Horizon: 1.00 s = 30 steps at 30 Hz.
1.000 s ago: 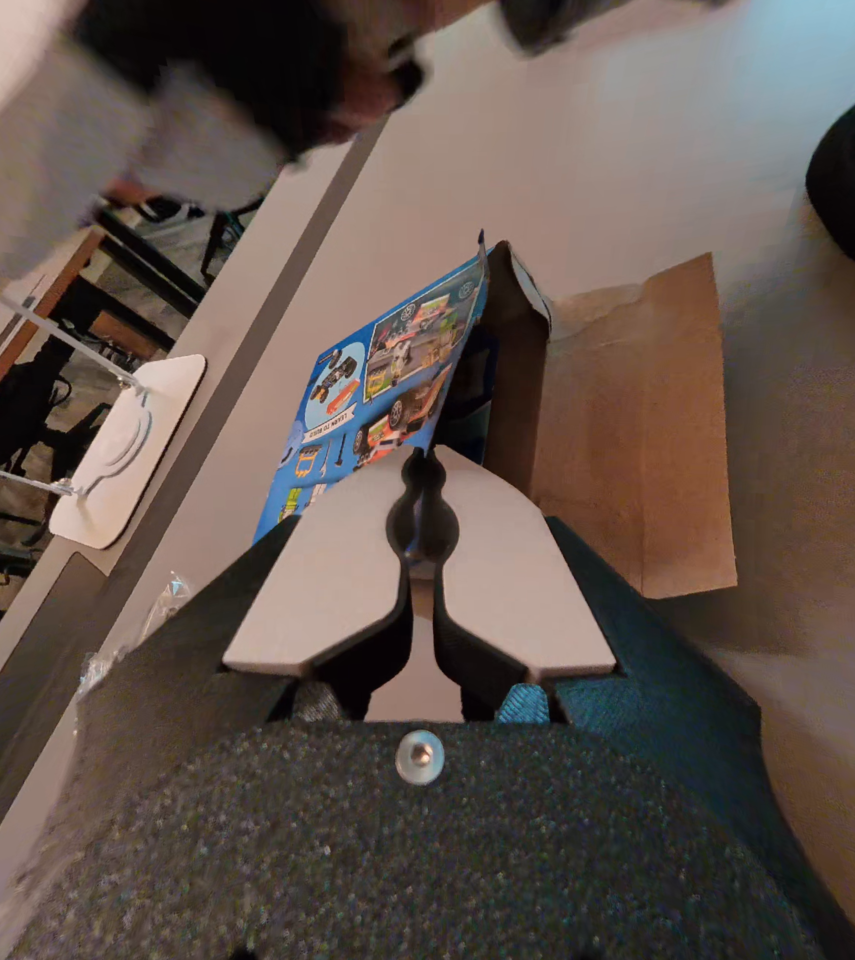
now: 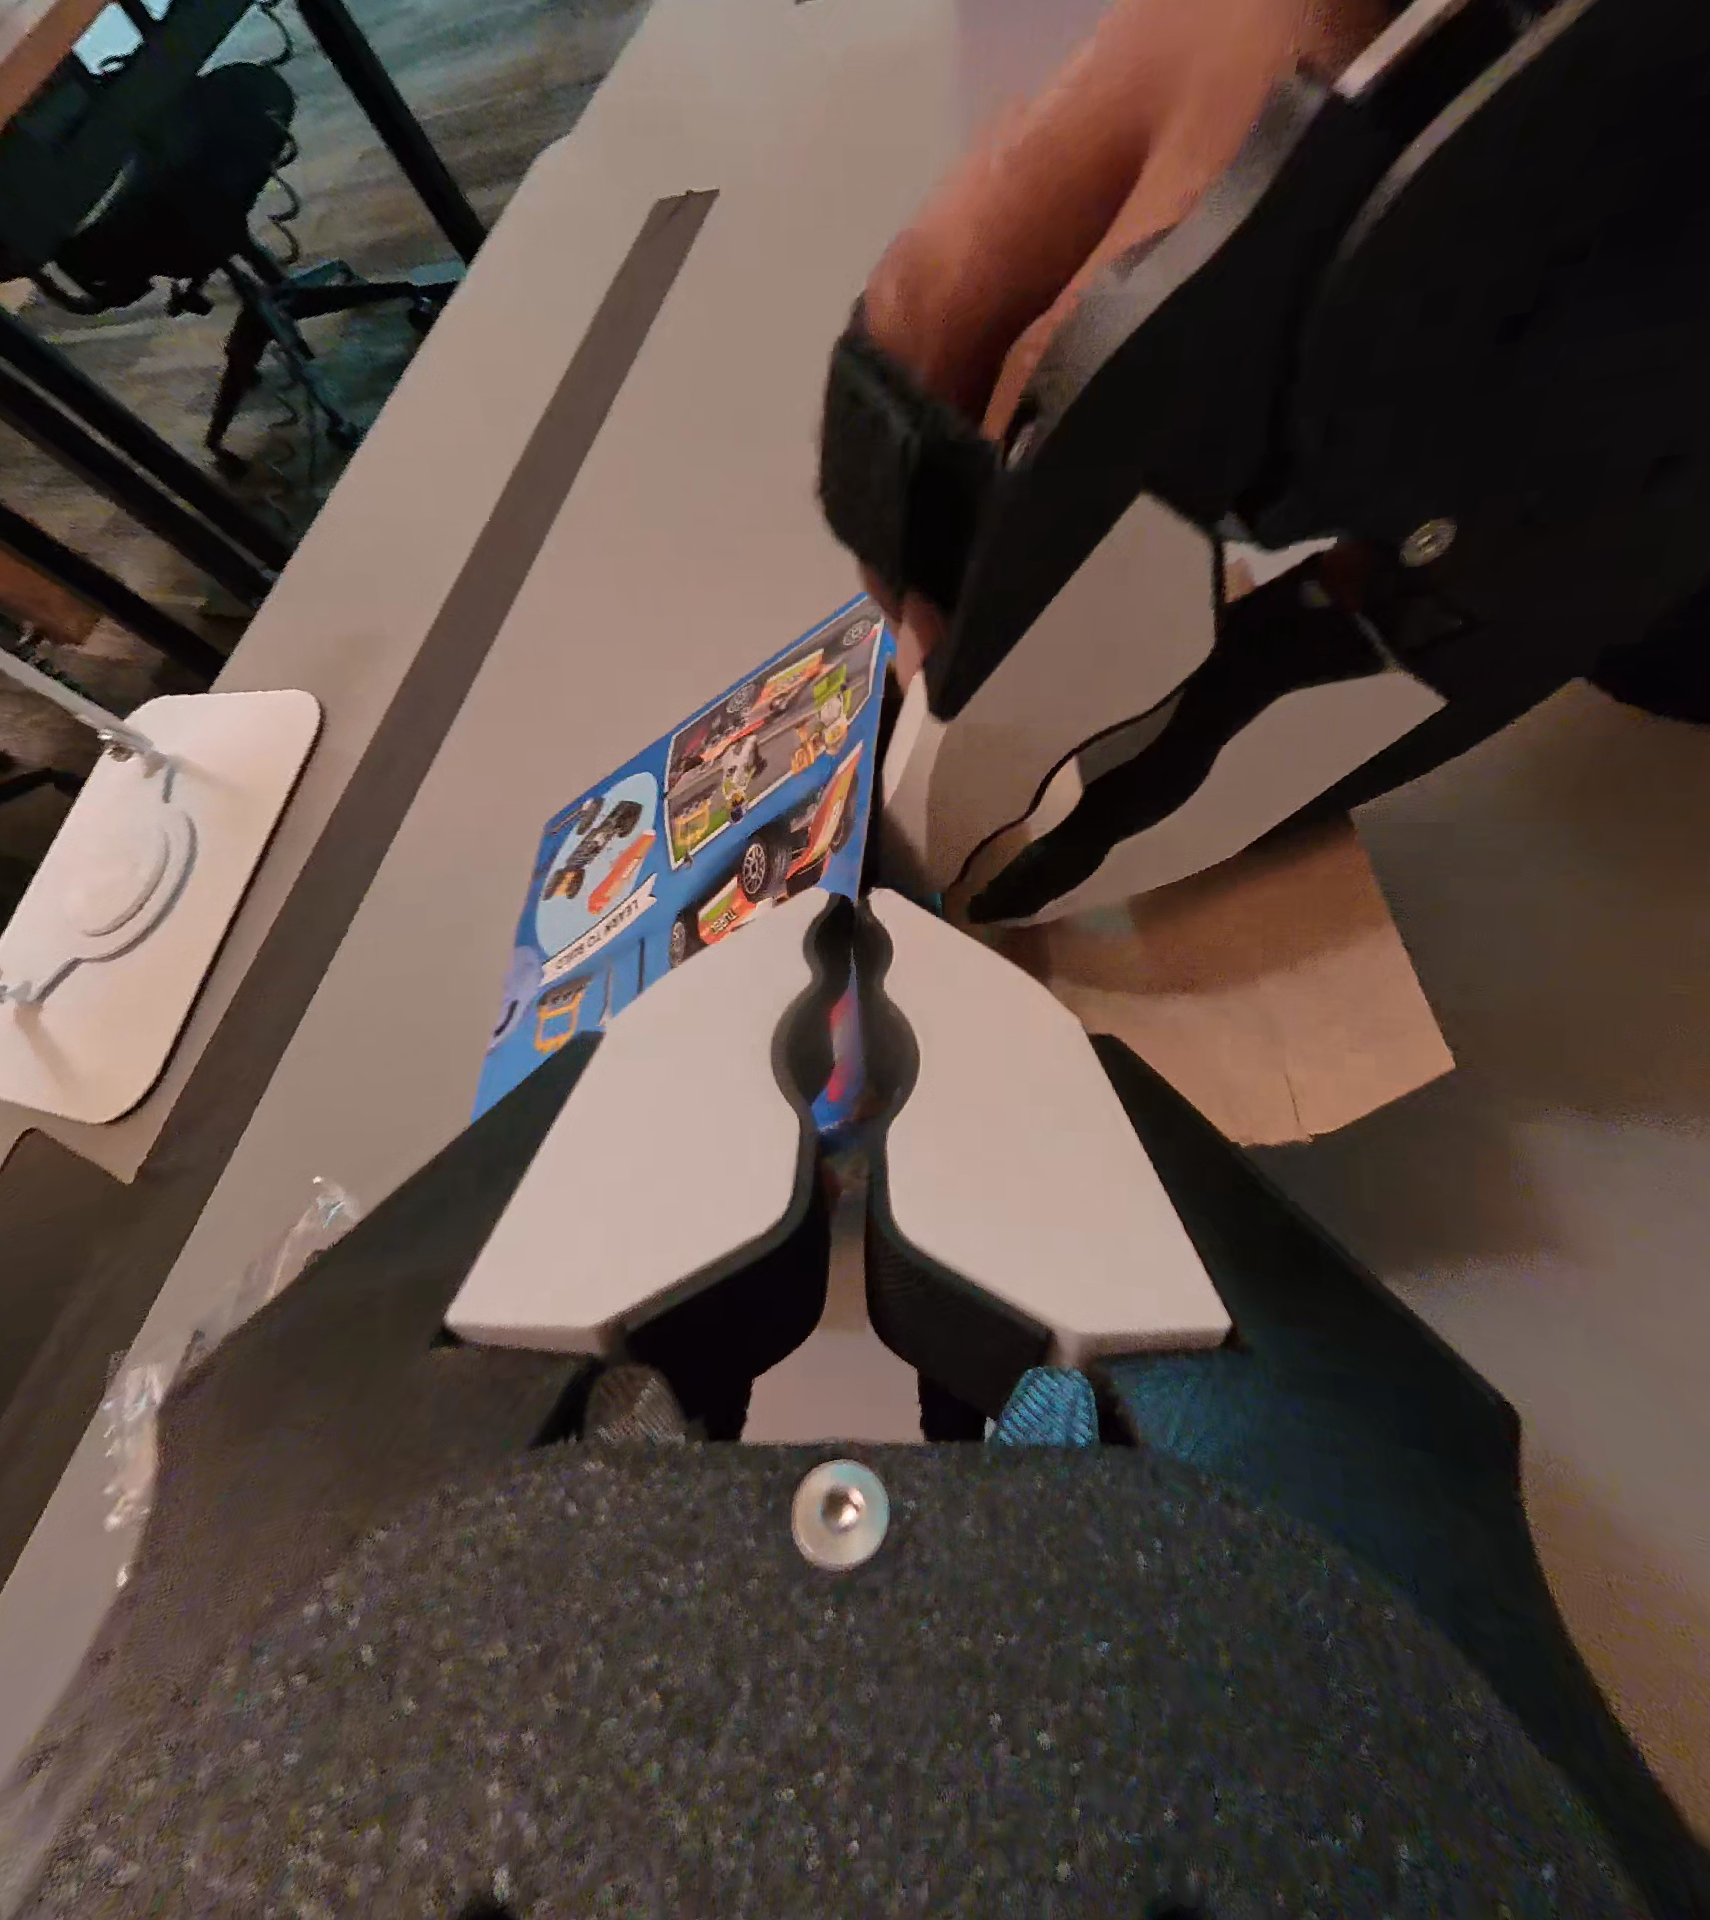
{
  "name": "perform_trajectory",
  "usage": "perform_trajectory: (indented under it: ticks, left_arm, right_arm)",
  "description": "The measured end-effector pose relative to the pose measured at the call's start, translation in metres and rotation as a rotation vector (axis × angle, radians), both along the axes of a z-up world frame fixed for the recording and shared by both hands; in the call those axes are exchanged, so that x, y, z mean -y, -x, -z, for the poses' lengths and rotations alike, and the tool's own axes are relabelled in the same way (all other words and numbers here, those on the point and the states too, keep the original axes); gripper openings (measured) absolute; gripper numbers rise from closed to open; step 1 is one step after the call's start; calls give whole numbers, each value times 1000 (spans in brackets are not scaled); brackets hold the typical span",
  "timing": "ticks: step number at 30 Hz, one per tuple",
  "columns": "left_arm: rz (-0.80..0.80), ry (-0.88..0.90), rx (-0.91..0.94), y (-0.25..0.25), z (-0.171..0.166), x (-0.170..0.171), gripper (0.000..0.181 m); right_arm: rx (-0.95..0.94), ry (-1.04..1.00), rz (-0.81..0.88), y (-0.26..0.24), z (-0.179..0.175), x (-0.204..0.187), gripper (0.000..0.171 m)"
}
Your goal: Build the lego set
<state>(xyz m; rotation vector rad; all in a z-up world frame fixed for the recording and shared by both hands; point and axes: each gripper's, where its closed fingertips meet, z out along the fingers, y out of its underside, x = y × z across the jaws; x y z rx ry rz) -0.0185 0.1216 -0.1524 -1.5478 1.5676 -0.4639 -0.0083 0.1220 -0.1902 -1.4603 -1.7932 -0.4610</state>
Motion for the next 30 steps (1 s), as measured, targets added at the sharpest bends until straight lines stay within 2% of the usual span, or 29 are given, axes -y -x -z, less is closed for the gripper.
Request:
perform_trajectory:
  ticks: [2,5,8,14,19,21,23,27,28,30]
  left_arm:
    - [24,9,-3,0,2,4,1]
    - [47,21,5,3,2,7,1]
    - [53,39,21,8,1,7,1]
    - [-54,67,33,21,-3,-13,1]
    - [-16,67,19,16,-5,-9,1]
    - [4,39,-15,13,-1,-5,1]
    - [18,27,-44,10,3,-1,1]
    - [8,12,-70,8,8,3,1]
    - [11,13,-72,8,10,4,1]
    - [13,19,-64,8,11,4,1]
  right_arm:
    - [49,3,-23,2,8,1,17]
    - [133,-52,-53,1,16,-2,1]
    - [112,-120,-55,2,13,-5,0]
    - [-41,-174,-68,0,-12,7,0]
    - [-52,-162,-20,-8,-18,4,0]
    - [-73,-121,-6,-6,-19,1,0]
    - [-90,-26,-2,-3,-11,0,13]
    - [-309,305,-41,10,-3,17,10]
    - [-351,330,-29,10,-6,15,10]
    - [-317,275,-31,4,-6,9,7]
